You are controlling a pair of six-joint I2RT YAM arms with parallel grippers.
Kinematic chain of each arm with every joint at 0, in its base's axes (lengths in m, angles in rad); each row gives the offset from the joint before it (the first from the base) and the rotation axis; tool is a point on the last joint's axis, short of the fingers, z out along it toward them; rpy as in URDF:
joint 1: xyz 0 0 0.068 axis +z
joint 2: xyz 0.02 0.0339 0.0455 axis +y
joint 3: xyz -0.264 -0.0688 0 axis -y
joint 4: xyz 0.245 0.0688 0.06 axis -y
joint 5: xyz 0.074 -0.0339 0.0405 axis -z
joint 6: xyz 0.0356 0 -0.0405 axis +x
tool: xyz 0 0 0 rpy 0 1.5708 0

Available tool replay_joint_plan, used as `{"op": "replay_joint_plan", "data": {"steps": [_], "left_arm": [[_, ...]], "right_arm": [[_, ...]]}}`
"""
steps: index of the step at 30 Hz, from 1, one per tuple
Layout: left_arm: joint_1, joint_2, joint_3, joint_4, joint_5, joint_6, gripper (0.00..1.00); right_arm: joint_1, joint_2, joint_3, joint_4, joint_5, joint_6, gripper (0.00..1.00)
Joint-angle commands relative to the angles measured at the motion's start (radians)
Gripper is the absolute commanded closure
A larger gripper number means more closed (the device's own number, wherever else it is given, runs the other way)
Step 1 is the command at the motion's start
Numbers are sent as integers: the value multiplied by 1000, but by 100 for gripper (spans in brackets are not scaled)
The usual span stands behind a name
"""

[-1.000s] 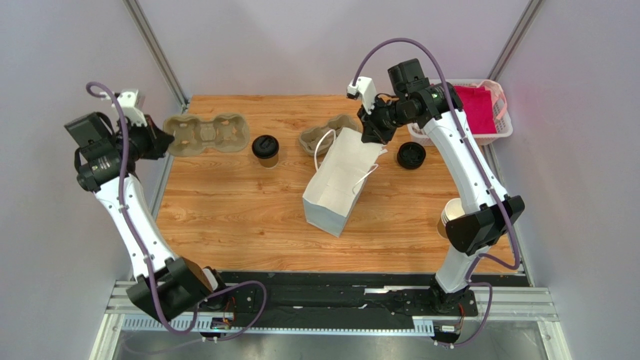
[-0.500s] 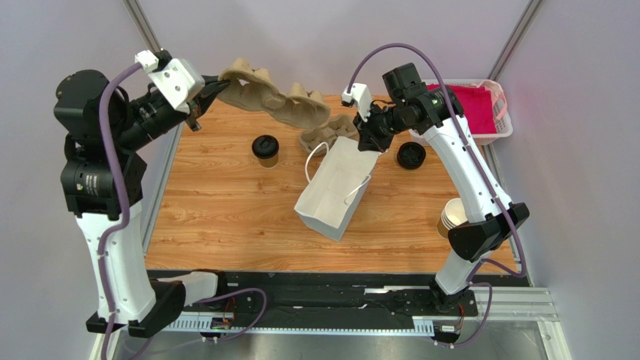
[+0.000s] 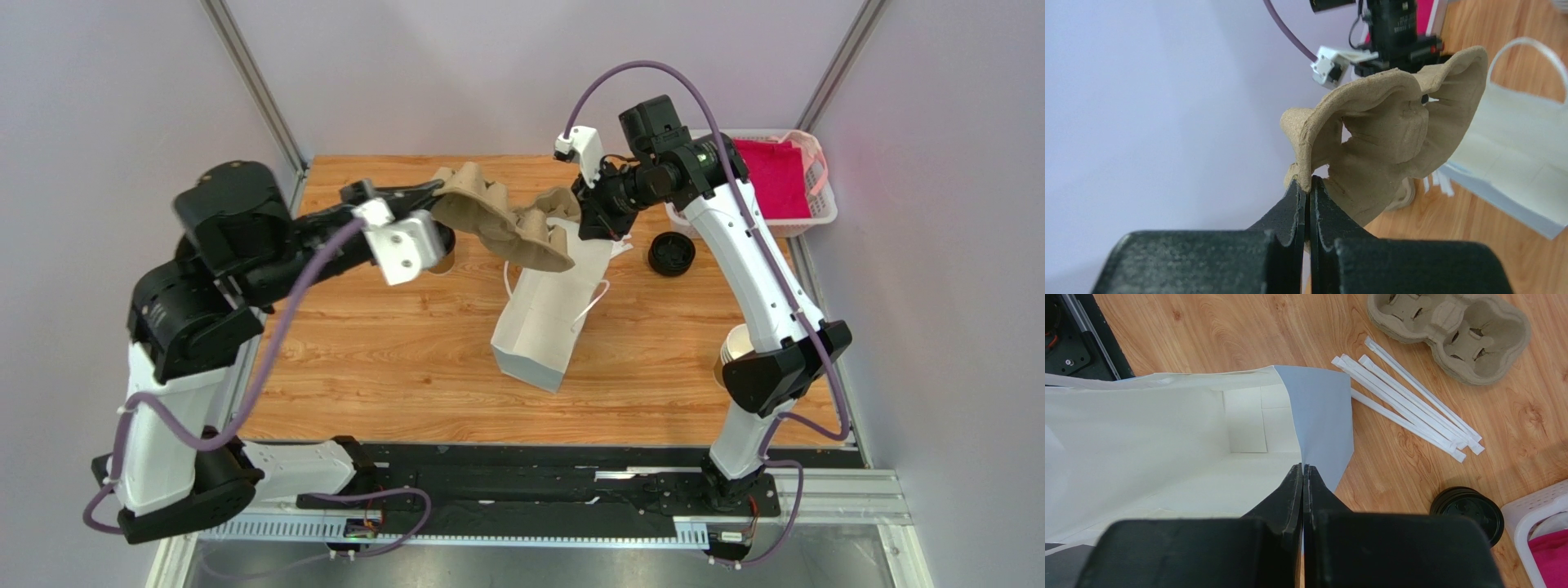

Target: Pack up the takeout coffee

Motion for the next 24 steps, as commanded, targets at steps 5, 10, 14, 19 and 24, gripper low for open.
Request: {"op": "replay_joint_plan", "data": {"steps": [5,10,14,19,24], "left_arm": [[-173,67,-66,-26,-358,236,100],[-263,78,-120,-4,-432,319,100],[-322,96,-131,-16,-456,356,100],[-380,121,-132,-36,-479,396,100],[-441,156,-76,-49,-518,416,100]], "right_arm": [[13,-9,12,34,15,49,100],[26,-8,15,42,28,66,100],[32,-11,18,45,31,72,100],[46,-15,20,46,43,71,100],[50,-18,7,69,107,82,100]]}}
